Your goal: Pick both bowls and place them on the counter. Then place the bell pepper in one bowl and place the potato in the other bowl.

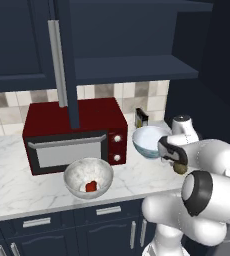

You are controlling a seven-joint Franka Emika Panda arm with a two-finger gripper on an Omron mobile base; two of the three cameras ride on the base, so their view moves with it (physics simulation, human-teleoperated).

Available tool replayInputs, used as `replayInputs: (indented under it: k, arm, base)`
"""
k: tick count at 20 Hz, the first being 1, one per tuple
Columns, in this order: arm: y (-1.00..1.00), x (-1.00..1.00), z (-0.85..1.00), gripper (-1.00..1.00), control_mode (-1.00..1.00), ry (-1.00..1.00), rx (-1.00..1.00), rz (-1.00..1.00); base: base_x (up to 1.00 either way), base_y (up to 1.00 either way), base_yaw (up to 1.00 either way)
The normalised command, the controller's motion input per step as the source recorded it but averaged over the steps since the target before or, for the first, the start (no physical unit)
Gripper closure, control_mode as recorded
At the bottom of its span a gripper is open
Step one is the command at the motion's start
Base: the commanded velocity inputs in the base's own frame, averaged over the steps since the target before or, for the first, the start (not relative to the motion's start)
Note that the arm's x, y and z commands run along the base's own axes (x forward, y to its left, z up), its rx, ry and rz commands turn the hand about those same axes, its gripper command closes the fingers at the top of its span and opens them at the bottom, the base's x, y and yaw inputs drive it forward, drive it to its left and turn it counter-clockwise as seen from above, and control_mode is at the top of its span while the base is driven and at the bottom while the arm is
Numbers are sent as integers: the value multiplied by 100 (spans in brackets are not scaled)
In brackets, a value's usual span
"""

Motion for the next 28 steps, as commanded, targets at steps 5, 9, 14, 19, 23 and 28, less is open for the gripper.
replayInputs:
  k: [5,9,14,19,23,28]
  arm:
    - [-10,12,-27,-100,-100,1,0,0]
    - [-12,0,-31,-100,-100,0,0,0]
    - [-7,0,-23,-100,-100,0,0,0]
    - [-1,0,-28,-100,-100,0,0,0]
    - [0,0,-39,100,-100,0,0,0]
    - [0,-6,-16,100,-100,0,0,0]
  base:
    - [0,0,0]
    - [0,0,0]
    - [0,0,0]
    - [0,0,0]
    - [0,0,0]
    - [0,0,0]
